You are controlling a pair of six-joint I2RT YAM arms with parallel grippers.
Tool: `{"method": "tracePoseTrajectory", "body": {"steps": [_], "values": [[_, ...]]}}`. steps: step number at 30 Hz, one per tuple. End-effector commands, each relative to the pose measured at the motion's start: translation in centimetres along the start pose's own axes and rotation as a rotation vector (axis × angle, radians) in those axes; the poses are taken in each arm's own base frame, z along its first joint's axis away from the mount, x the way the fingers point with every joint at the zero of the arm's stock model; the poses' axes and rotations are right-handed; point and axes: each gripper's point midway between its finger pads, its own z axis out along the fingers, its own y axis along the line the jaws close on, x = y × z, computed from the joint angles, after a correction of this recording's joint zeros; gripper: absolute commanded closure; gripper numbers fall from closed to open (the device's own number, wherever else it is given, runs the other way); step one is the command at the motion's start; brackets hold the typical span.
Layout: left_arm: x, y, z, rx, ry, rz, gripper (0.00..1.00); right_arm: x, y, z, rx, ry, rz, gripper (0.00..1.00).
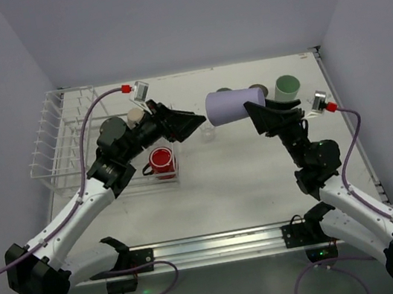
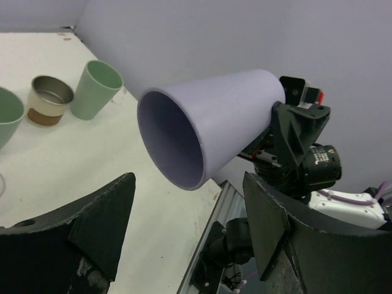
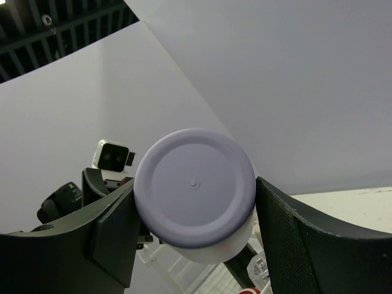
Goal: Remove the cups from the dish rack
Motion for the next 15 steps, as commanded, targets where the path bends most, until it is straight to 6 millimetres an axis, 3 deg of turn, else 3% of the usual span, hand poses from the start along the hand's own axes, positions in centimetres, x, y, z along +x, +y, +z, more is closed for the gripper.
{"method": "tracePoseTrajectory", "body": {"steps": [1,8,11,15], "values": [[-0.7,-4.3,0.6,0.184,-0.026,-0.005,0.27,-2.1,1.6,0.0,-0.055,-0.071,0.051,0.75],[1.8,-7.8,2.1,0.349,0.080,0.014,0.27,-0.5,1.8,0.5,-0.082,-0.001,0.111,0.75],[1.9,-8.1,2.7,0.364,0.078,0.029,0.29,0.3,2.6,0.7,-0.129,0.040,0.142,0.75],[0.9,-8.2,2.9,0.357,0.028,0.069,0.47,1.8,1.8,0.9,-0.120,0.095,0.172,0.74]]}}
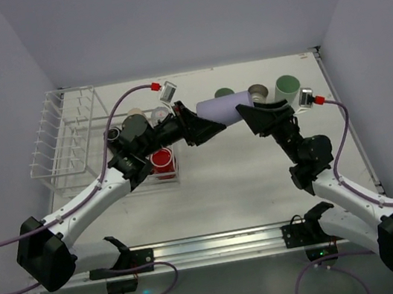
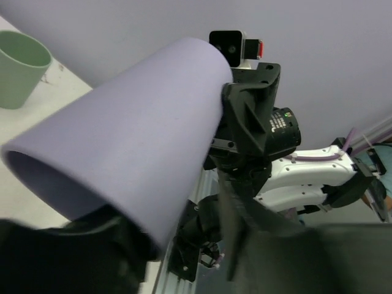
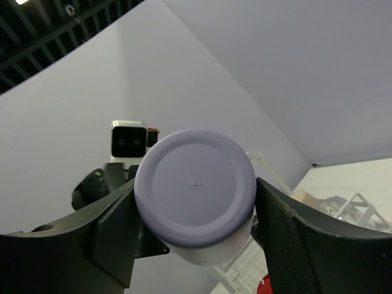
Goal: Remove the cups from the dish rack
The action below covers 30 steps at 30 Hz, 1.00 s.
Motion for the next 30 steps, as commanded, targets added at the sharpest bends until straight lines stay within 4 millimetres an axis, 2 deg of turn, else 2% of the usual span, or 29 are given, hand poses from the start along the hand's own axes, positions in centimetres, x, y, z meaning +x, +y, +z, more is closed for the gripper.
{"method": "tracePoseTrajectory", "body": {"steps": [1,3,4,5,6,7,8,9,10,11,12,13,14,16,17,18,19,20,21,22,23,24,25,26,27,28,30], "values": [[-3.7,-4.2,0.1,0.113,-0.107,0.126,0.61,-0.1,2.1,0.7,-0.088,0.015,0.034,0.73],[-4.2,-4.0,0.1,0.085,-0.123,0.159,0.76,0.1,1.7,0.6,-0.079,0.020,0.036,0.66],[-4.4,-3.8,0.2,0.070,-0.124,0.172,0.88,0.1,1.6,0.5,-0.075,0.020,0.030,0.41],[-4.2,-2.7,0.2,0.020,-0.111,0.194,0.93,0.2,1.5,0.4,-0.072,0.023,0.022,0.28],[-4.8,-2.6,0.4,-0.006,-0.113,0.213,0.98,0.5,0.8,0.3,-0.048,0.034,0.004,0.19],[-5.4,-1.8,0.4,-0.060,-0.130,0.235,1.00,0.4,0.6,0.2,-0.029,0.032,-0.004,0.07],[-5.0,-0.4,0.3,-0.126,-0.098,0.266,1.00,1.0,-0.9,-0.1,0.038,0.059,-0.004,0.03],[-5.8,-0.3,0.3,-0.157,-0.108,0.290,1.00,1.2,-1.7,-0.2,0.072,0.070,-0.033,0.01],[-5.6,1.4,0.0,-0.249,-0.095,0.289,1.00,1.0,-1.8,-0.4,0.094,0.073,-0.052,0.01],[-5.6,2.6,0.1,-0.297,-0.075,0.325,1.00,1.8,-4.4,-1.1,0.217,0.115,-0.059,0.01],[-6.7,2.6,0.3,-0.330,-0.081,0.348,1.00,1.5,-5.1,-1.1,0.270,0.124,-0.101,0.01],[-5.7,4.6,-0.1,-0.436,-0.025,0.340,1.00,1.1,-5.9,-1.4,0.334,0.121,-0.115,0.01],[-5.1,6.3,0.4,-0.491,0.020,0.368,1.00,1.2,-8.8,-2.7,0.493,0.131,-0.134,0.01],[-5.7,6.8,0.8,-0.590,0.051,0.404,1.00,0.0,-9.9,-3.2,0.588,0.119,-0.199,0.01],[-5.2,8.5,1.3,-0.644,0.089,0.426,1.00,0.0,-11.0,-4.3,0.664,0.136,-0.213,0.01],[-4.8,8.7,1.8,-0.660,0.115,0.435,1.00,-0.6,-11.0,-4.4,0.681,0.127,-0.247,0.01],[-5.7,8.4,2.1,-0.680,0.122,0.448,1.00,-0.8,-11.0,-4.7,0.694,0.131,-0.260,0.01],[-4.7,10.1,2.8,-0.711,0.173,0.458,1.00,-1.1,-10.8,-5.3,0.718,0.139,-0.270,0.01],[-4.2,10.3,3.3,-0.727,0.199,0.467,1.00,-1.6,-10.7,-5.8,0.736,0.137,-0.305,0.01],[-5.0,10.3,3.4,-0.765,0.212,0.497,1.00,-2.2,-10.5,-6.1,0.747,0.130,-0.326,0.01],[-3.6,12.0,4.1,-0.798,0.267,0.505,1.00,-2.5,-10.6,-7.0,0.784,0.136,-0.348,0.01],[-3.1,12.1,4.6,-0.811,0.291,0.516,1.00,-4.3,-9.7,-7.5,0.798,0.086,-0.399,0.03],[-2.5,12.8,4.4,-0.846,0.331,0.526,1.00,-5.0,-9.3,-7.9,0.804,0.069,-0.426,0.06],[-2.2,13.6,5.4,-0.855,0.356,0.541,1.00,-6.0,-8.4,-8.2,0.816,0.056,-0.448,0.10],[-1.7,13.8,5.8,-0.864,0.377,0.546,1.00,-7.4,-6.9,-8.6,0.802,0.022,-0.478,0.20],[-1.0,14.4,5.7,-0.881,0.418,0.549,1.00,-8.6,-6.1,-8.9,0.813,-0.014,-0.494,0.24],[0.1,15.3,7.0,-0.876,0.462,0.565,1.00,-10.4,-3.8,-9.1,0.774,-0.070,-0.515,0.32]]}}
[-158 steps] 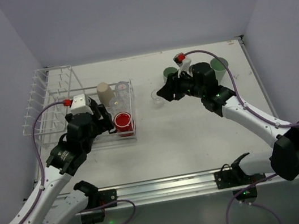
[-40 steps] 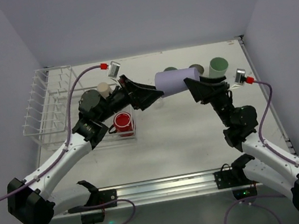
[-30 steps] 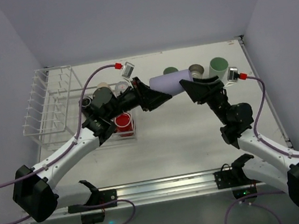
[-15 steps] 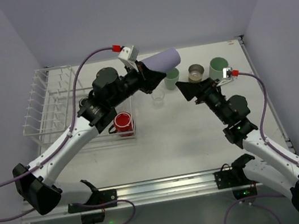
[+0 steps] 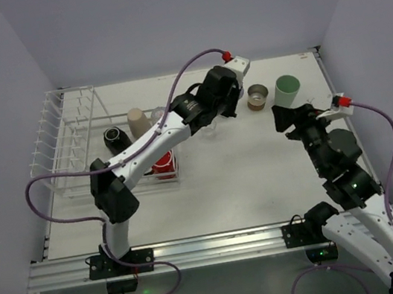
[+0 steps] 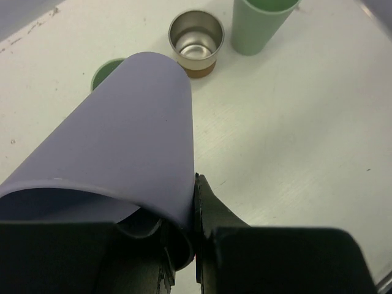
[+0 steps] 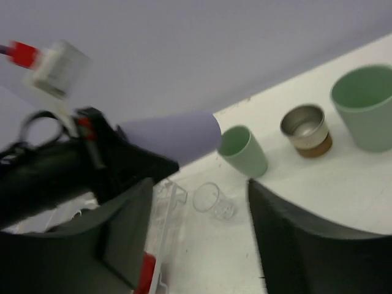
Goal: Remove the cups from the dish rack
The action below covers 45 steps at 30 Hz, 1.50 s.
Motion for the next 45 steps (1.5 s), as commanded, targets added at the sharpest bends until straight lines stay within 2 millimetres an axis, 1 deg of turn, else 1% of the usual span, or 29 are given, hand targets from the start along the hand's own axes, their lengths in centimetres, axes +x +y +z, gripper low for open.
{"method": "tracePoseTrajectory", "body": {"steps": [1,2,3,4,5,6,7,10,11,15,17,22,24,26,28,29,30,34,38,41,45], "values": [[2.1,0.5,1.0,-0.061,0.116,0.120,1.00,-6.3,0.0,-3.4,0.040,-0.172,-0.048,0.46],[2.6,0.4,1.6,-0.062,0.136,0.128,1.00,-7.2,0.4,-4.0,0.024,-0.196,-0.039,0.51],[1.9,0.0,1.7,-0.059,0.127,0.132,1.00,-7.6,0.6,-4.5,0.012,-0.208,-0.035,0.56],[2.8,0.0,2.1,-0.062,0.164,0.149,1.00,-8.1,0.7,-5.1,0.000,-0.227,-0.026,0.65],[4.0,-0.2,3.3,-0.059,0.197,0.161,1.00,-8.1,0.6,-5.1,0.003,-0.231,-0.027,0.67],[3.8,-0.5,3.5,-0.051,0.196,0.164,1.00,-8.2,0.5,-5.2,0.006,-0.235,-0.029,0.69],[4.9,-0.7,4.0,-0.044,0.231,0.173,1.00,-8.1,0.4,-5.2,0.009,-0.236,-0.030,0.69],[6.0,-0.8,4.5,-0.038,0.264,0.190,1.00,-7.5,0.0,-5.0,0.018,-0.223,-0.039,0.68],[6.7,-0.7,4.9,-0.044,0.286,0.198,1.00,-7.3,-0.1,-4.8,0.021,-0.217,-0.043,0.66],[9.2,-0.5,5.6,-0.050,0.359,0.221,1.00,-7.1,0.1,-4.6,0.015,-0.208,-0.045,0.63],[10.6,-0.5,6.1,-0.047,0.398,0.235,0.98,-7.2,0.2,-4.7,0.009,-0.209,-0.044,0.62],[12.1,-1.0,7.3,-0.027,0.417,0.254,0.94,-7.0,0.4,-4.7,-0.011,-0.207,-0.046,0.61],[12.3,-1.1,7.7,-0.023,0.420,0.256,0.91,-6.6,0.4,-4.5,-0.013,-0.195,-0.047,0.61],[13.0,-1.0,8.3,-0.032,0.433,0.264,0.88,-6.5,0.6,-4.6,-0.024,-0.189,-0.044,0.60],[13.0,-1.0,8.7,-0.035,0.425,0.262,0.83,-6.5,0.9,-4.8,-0.043,-0.190,-0.040,0.60],[13.0,-1.0,8.8,-0.035,0.422,0.260,0.78,-6.5,1.1,-4.9,-0.056,-0.189,-0.035,0.60],[12.7,-1.2,9.0,-0.029,0.410,0.258,0.77,-6.5,1.1,-4.9,-0.060,-0.192,-0.032,0.60],[12.7,-1.0,9.5,-0.043,0.400,0.259,0.70,-6.6,1.2,-5.1,-0.070,-0.196,-0.032,0.60],[12.0,-0.8,9.8,-0.065,0.372,0.253,0.59,-6.2,1.5,-4.9,-0.083,-0.183,-0.032,0.60],[10.8,-0.8,9.8,-0.080,0.330,0.236,0.52,-6.0,1.8,-4.8,-0.099,-0.174,-0.032,0.60],[8.4,-0.4,9.6,-0.115,0.250,0.224,0.47,-5.9,2.3,-4.9,-0.127,-0.165,-0.028,0.60]]}}
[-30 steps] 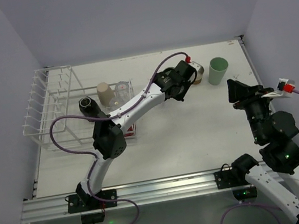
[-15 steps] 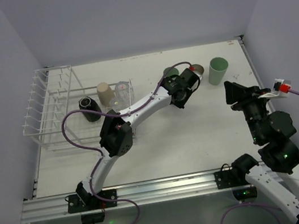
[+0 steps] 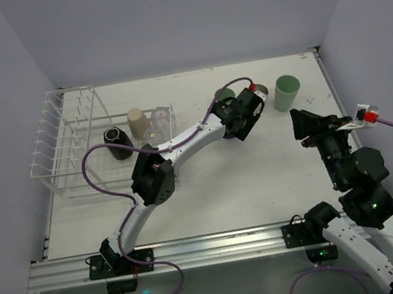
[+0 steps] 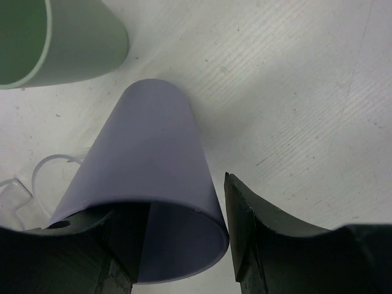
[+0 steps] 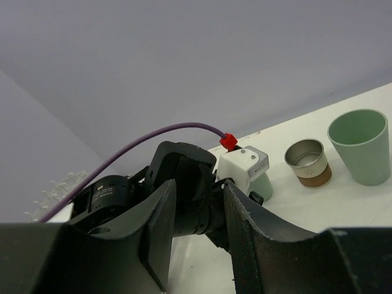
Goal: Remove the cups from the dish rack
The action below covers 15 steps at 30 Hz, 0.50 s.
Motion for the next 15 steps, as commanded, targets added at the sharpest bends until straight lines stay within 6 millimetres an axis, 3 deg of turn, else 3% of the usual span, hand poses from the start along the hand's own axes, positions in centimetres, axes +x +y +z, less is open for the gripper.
{"method": "tracePoseTrajectory", "body": {"steps": [1,15], "values": [[-5.0,1.1,-2.7,-0.040,-0.163,-0.025,0.45,-0.3,1.2,0.1,-0.056,-0.011,0.018,0.60],[-7.6,2.9,-2.9,-0.118,-0.258,-0.043,0.28,-0.2,1.9,0.0,-0.100,-0.004,0.023,0.60]]}}
